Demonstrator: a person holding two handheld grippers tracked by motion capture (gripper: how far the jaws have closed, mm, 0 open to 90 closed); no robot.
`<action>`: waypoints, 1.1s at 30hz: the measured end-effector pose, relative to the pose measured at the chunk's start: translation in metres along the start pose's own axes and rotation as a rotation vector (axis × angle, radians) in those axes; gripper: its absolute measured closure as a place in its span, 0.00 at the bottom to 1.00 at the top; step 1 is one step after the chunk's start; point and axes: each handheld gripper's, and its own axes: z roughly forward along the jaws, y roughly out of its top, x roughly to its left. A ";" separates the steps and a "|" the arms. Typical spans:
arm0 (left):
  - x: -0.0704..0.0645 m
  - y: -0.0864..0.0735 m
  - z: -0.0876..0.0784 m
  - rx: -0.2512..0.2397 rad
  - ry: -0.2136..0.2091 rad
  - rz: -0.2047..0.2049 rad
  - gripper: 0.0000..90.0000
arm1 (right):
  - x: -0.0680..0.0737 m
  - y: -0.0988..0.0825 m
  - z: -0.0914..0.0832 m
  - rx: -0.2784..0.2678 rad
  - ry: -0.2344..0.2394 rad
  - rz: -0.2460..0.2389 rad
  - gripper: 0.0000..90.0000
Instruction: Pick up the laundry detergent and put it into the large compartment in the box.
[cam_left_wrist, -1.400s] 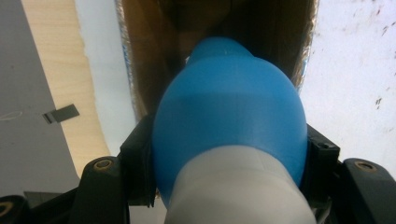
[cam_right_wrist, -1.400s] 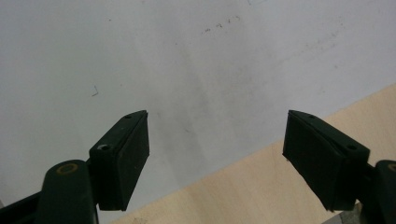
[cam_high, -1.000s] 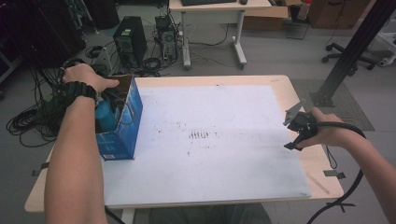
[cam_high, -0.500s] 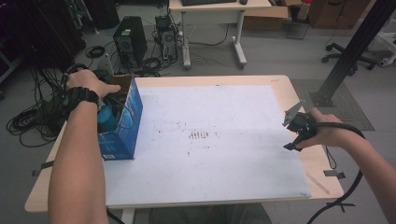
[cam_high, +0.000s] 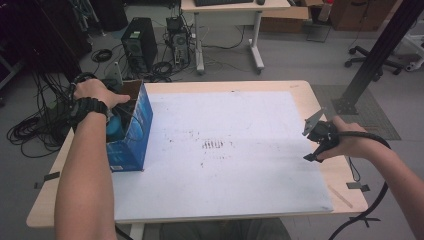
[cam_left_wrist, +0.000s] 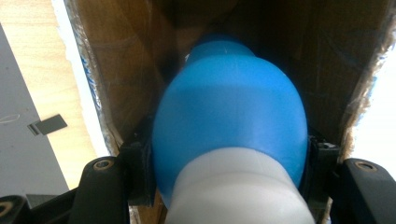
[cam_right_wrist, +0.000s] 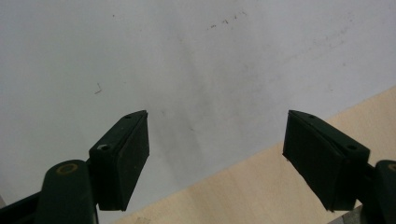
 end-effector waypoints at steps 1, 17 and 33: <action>0.000 0.000 0.000 0.000 -0.002 -0.001 0.42 | 0.000 0.000 0.000 -0.002 0.000 -0.001 0.25; 0.000 0.002 0.012 0.001 -0.003 0.003 0.42 | 0.001 0.000 -0.001 -0.001 0.000 -0.001 0.25; 0.001 0.004 0.014 -0.015 -0.003 0.008 0.41 | 0.001 -0.001 -0.002 -0.001 0.000 0.001 0.25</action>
